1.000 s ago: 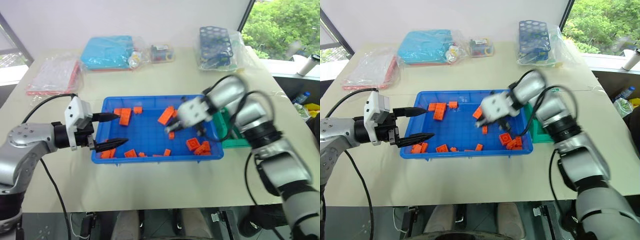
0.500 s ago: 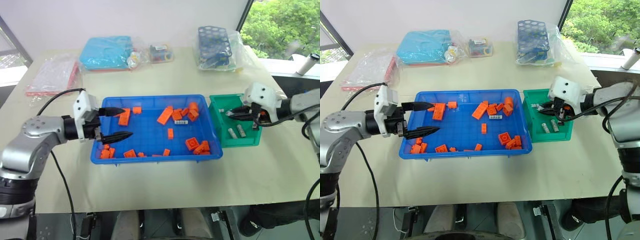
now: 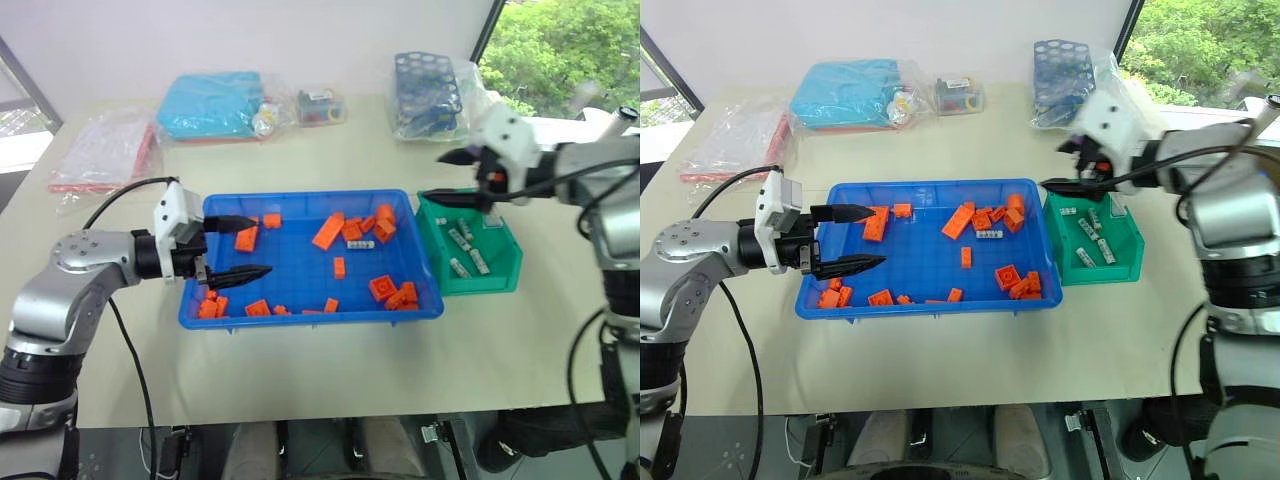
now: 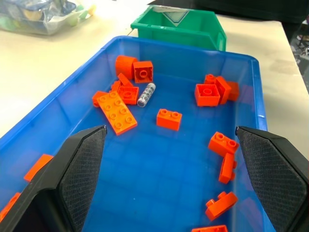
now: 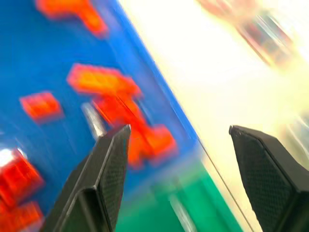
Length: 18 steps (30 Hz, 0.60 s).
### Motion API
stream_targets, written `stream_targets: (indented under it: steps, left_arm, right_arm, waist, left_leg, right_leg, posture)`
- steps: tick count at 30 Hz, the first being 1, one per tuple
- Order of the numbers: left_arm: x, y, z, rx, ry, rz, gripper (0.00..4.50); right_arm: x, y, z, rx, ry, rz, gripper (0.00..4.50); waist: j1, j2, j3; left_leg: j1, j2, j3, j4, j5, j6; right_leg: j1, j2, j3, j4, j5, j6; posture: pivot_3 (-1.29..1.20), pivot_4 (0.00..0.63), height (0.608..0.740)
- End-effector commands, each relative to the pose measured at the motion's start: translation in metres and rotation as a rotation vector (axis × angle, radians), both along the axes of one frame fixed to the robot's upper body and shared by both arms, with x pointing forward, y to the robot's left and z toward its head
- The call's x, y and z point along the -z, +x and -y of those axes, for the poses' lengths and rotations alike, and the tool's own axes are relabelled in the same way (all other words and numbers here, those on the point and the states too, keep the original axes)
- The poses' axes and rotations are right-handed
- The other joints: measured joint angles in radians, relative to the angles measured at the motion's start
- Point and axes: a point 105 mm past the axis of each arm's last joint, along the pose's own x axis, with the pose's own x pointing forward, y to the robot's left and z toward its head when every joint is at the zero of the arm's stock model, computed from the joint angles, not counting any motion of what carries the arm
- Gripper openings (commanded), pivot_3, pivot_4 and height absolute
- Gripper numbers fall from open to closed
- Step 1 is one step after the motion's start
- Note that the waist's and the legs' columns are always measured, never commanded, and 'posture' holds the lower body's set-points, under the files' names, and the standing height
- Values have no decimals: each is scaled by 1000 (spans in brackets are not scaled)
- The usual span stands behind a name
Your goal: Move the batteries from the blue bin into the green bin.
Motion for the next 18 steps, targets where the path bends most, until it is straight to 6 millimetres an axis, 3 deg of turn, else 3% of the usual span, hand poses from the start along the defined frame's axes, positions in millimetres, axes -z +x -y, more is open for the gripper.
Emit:
stream_targets:
  steps: [1, 6, 18]
  left_arm:
    - [-10, -3, 4, 17, 18, 54, 4500]
    - [-12, -7, 1, -1, 22, 60, 4500]
    - [-11, -11, -7, -47, 28, 46, 4500]
  right_arm:
    - [35, -3, -29, -81, -90, -55, 3340]
    - [60, 8, -35, -19, -95, -137, 3340]
    - [92, 19, -33, 66, -64, -241, 3340]
  waist:
    - [4, 0, 0]
    - [5, 0, 0]
    - [1, 0, 0]
  left_leg:
    - [-1, 0, 0, 0, 0, 0]
    - [-3, -2, 1, 4, 0, 0]
    - [-2, -1, 0, 3, 0, 0]
  right_leg:
    - [0, 0, 0, 0, 0, 0]
    - [0, -3, 0, 0, 0, 0]
    - [-1, -1, 0, 1, 0, 0]
  posture:
    - [0, 150, 739]
    - [0, 150, 739]
    - [0, 150, 739]
